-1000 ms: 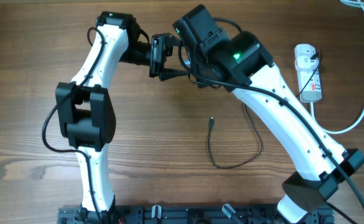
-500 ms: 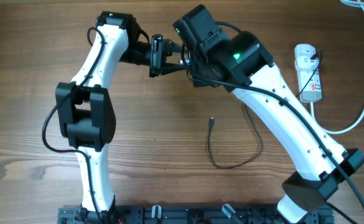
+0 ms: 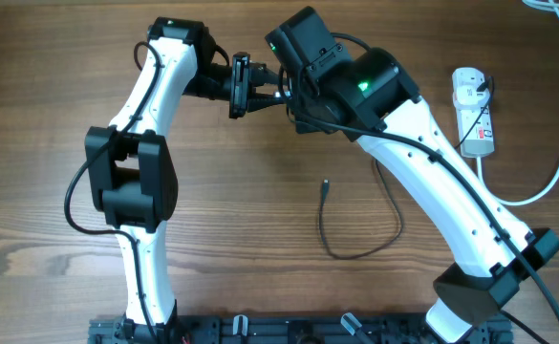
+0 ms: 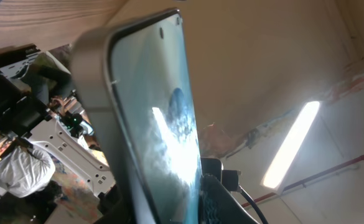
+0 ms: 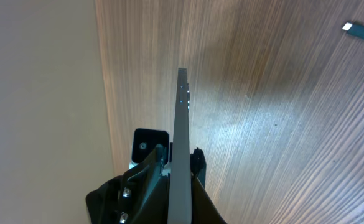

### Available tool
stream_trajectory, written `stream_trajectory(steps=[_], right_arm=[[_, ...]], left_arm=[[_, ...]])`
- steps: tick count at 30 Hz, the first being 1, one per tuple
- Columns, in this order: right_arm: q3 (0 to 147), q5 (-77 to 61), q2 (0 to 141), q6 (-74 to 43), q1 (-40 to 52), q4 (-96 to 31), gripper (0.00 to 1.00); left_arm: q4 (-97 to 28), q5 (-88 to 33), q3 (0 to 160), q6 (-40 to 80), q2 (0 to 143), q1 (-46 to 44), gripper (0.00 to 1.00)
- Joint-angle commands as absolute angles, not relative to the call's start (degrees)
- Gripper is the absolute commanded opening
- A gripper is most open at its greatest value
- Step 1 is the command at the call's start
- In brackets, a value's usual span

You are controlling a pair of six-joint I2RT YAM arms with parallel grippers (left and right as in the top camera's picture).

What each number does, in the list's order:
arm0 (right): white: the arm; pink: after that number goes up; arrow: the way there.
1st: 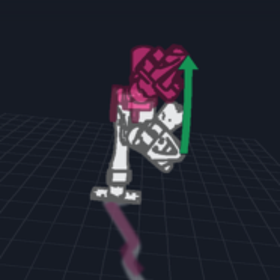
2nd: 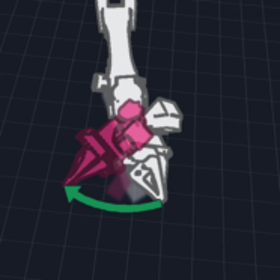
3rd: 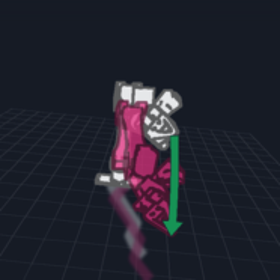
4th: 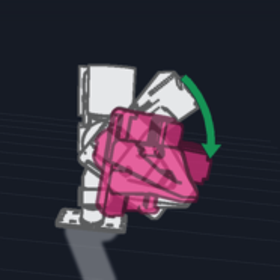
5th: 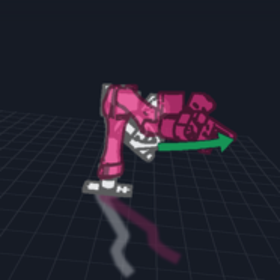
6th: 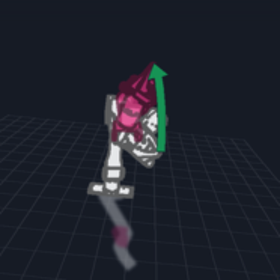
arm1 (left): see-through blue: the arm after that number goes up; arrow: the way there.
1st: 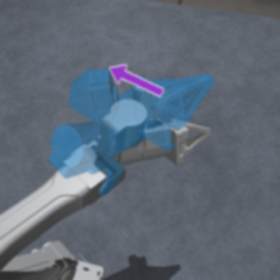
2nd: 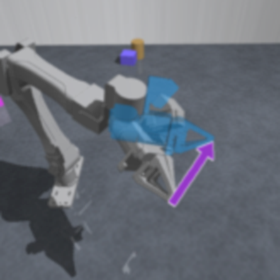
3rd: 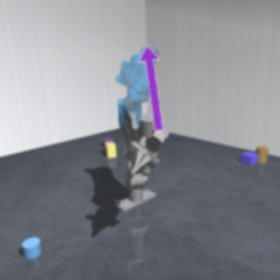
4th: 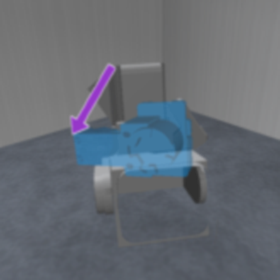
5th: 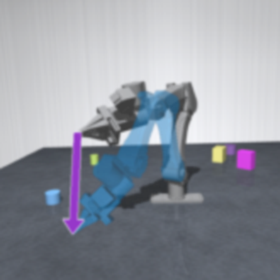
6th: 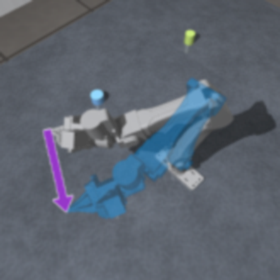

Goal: Plug charger to phone and switch on socket

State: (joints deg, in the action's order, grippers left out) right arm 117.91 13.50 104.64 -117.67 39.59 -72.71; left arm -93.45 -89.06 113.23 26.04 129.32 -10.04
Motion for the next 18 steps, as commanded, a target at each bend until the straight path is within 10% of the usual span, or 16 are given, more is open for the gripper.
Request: stream_trajectory(steps=[1,9,14,18], right_arm=[[119.2,13.5,102.7,-118.7,39.8,-73.1,0.05],[119.2,13.5,102.7,-118.5,39.8,-73.4,0.15],[119.2,15.0,102.7,-114.5,39.8,-74.6,0.82],[119.2,16.7,101.8,-99.1,38.9,-74.7,1.00]], left_arm=[[-93.5,-90.0,114.5,25.8,127.0,-9.9,0.29],[-93.5,-90.2,114.5,25.8,127.0,-9.9,0.04],[-93.5,-90.2,114.5,25.8,127.0,-9.9,0.04],[-93.2,-90.2,114.5,25.8,127.0,-9.8,0.04]])
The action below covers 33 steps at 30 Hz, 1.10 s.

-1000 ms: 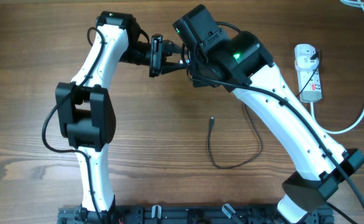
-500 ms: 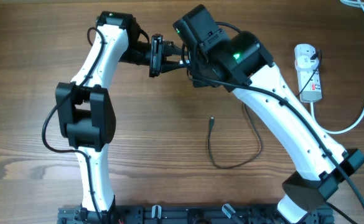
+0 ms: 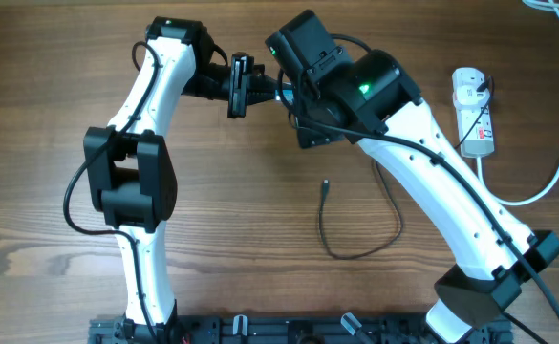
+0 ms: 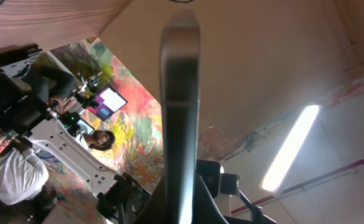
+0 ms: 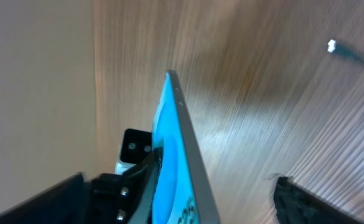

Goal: Plug charger to phone and switch on socket

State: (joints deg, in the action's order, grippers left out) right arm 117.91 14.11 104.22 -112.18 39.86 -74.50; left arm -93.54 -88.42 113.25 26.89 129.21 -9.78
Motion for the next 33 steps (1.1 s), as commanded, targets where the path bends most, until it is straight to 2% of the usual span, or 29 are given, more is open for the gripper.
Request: stream_trajectory(steps=[1,3,7,10,15,24,25,29,30,32,33], right_arm=[[119.2,16.5,101.0,-92.5,38.0,-74.9,1.00],[119.2,14.8,99.7,-84.7,36.8,-75.6,1.00],[119.2,6.1,96.0,-58.7,33.0,-77.8,1.00],[119.2,6.0,94.6,-43.9,30.7,-85.3,1.00],[117.1,5.9,96.1,-38.7,30.6,-92.2,1.00],[98.9,0.3,96.2,-36.0,30.6,-85.8,0.99],[96.0,-0.2,96.2,-36.1,30.6,-84.2,0.97],[85.6,-3.4,96.2,-36.0,31.0,-76.4,0.70],[83.5,-4.1,96.2,-36.0,31.2,-74.6,0.68],[79.2,-5.1,96.2,-36.2,31.3,-70.2,0.52],[77.0,-5.5,96.2,-36.6,31.3,-67.8,0.48]], left_arm=[[-92.3,-90.1,114.5,25.8,127.0,-9.8,0.04],[-90.7,-89.4,114.5,25.8,127.0,-9.8,0.04],[-82.5,-84.7,114.5,25.8,127.0,-9.5,0.04],[-77.7,-70.7,114.5,25.8,127.0,-9.1,0.04],[-76.9,-59.8,114.5,25.8,127.0,-9.1,0.04],[-74.5,-46.2,114.5,25.8,127.0,-9.1,0.04],[-74.5,-44.6,114.5,25.7,127.0,-9.1,0.04],[-74.5,-36.3,114.5,25.7,127.0,-9.3,0.04],[-74.5,-34.9,114.5,25.7,127.0,-9.3,0.04],[-74.5,-30.7,114.5,25.7,127.0,-9.3,0.04],[-74.5,-29.6,114.5,25.7,127.0,-9.3,0.04]])
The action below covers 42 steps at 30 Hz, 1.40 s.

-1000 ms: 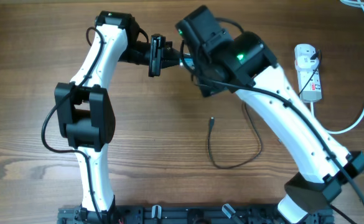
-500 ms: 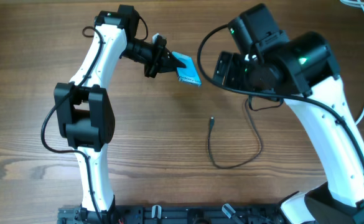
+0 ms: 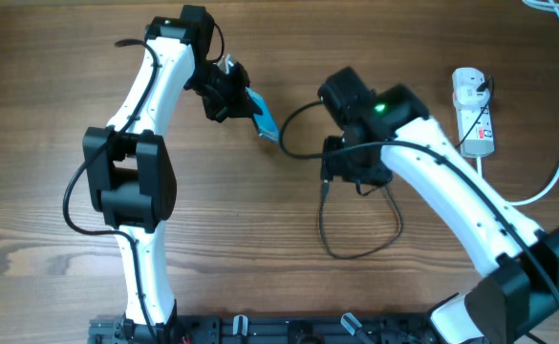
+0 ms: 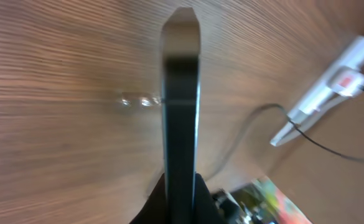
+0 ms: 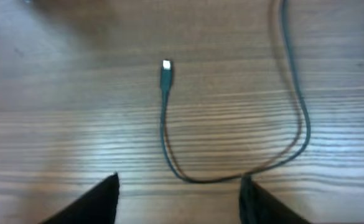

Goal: Plug charger to phone and switch on socket
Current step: 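Lower the right gripper and grasp the black USB-C cable end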

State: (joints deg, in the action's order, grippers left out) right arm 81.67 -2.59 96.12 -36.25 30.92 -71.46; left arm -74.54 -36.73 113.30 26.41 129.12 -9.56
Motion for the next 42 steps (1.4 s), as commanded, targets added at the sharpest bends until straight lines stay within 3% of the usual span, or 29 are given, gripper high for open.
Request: stream_trajectory(steps=[1,8,28,33,36,42], right_arm=[[75.4,-5.5,96.2,-37.4,31.3,-66.1,0.42],[64.3,-5.4,96.9,-40.6,31.3,-51.5,0.40],[64.1,-3.4,107.7,-46.5,33.7,-45.2,0.40],[64.1,-2.2,109.1,-46.5,33.7,-45.2,0.36],[64.1,-1.3,109.8,-46.5,33.7,-45.2,0.26],[64.1,-2.1,110.7,-46.5,33.7,-45.2,0.25]], left_arm=[[-74.5,-29.2,114.5,25.7,127.0,-9.3,0.04],[-73.6,-28.4,114.4,25.7,127.0,-9.3,0.04],[-73.0,-28.4,114.4,25.7,127.0,-9.3,0.04],[-73.0,-28.4,114.4,25.7,127.0,-9.3,0.04],[-73.0,-28.4,114.4,25.7,127.0,-9.3,0.04],[-73.0,-28.4,114.4,25.7,127.0,-9.3,0.04]])
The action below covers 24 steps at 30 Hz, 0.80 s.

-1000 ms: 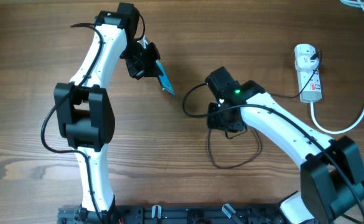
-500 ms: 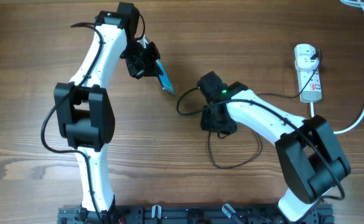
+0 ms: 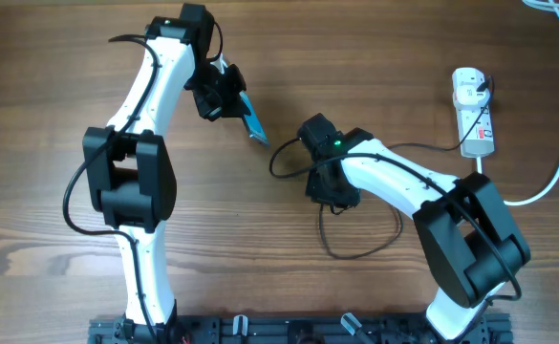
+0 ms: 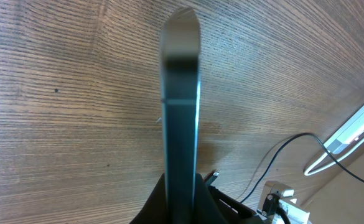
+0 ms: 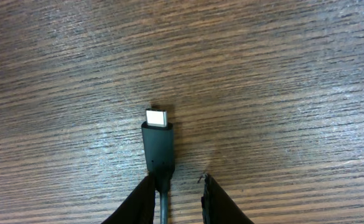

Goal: Plug charger to phone and switch on socket
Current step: 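Lower the right gripper and grasp the black USB-C cable end, then raise the phone with the left gripper, bottom port facing right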

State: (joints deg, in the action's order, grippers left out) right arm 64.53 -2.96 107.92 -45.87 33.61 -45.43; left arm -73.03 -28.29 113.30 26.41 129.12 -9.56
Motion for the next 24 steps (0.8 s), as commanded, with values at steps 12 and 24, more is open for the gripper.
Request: stream_trajectory(steps=[12,24], right_arm=[[64.1,-2.1,110.7,-44.8,33.7,-43.2,0.08],[70.8,-5.6,105.1,-35.8,33.7,-50.8,0.04]], left_arm=[[-73.0,-28.5,114.4,25.7,127.0,-9.3,0.04],[-67.7,-48.1,114.5,13.2,126.7,-9.3,0.04]])
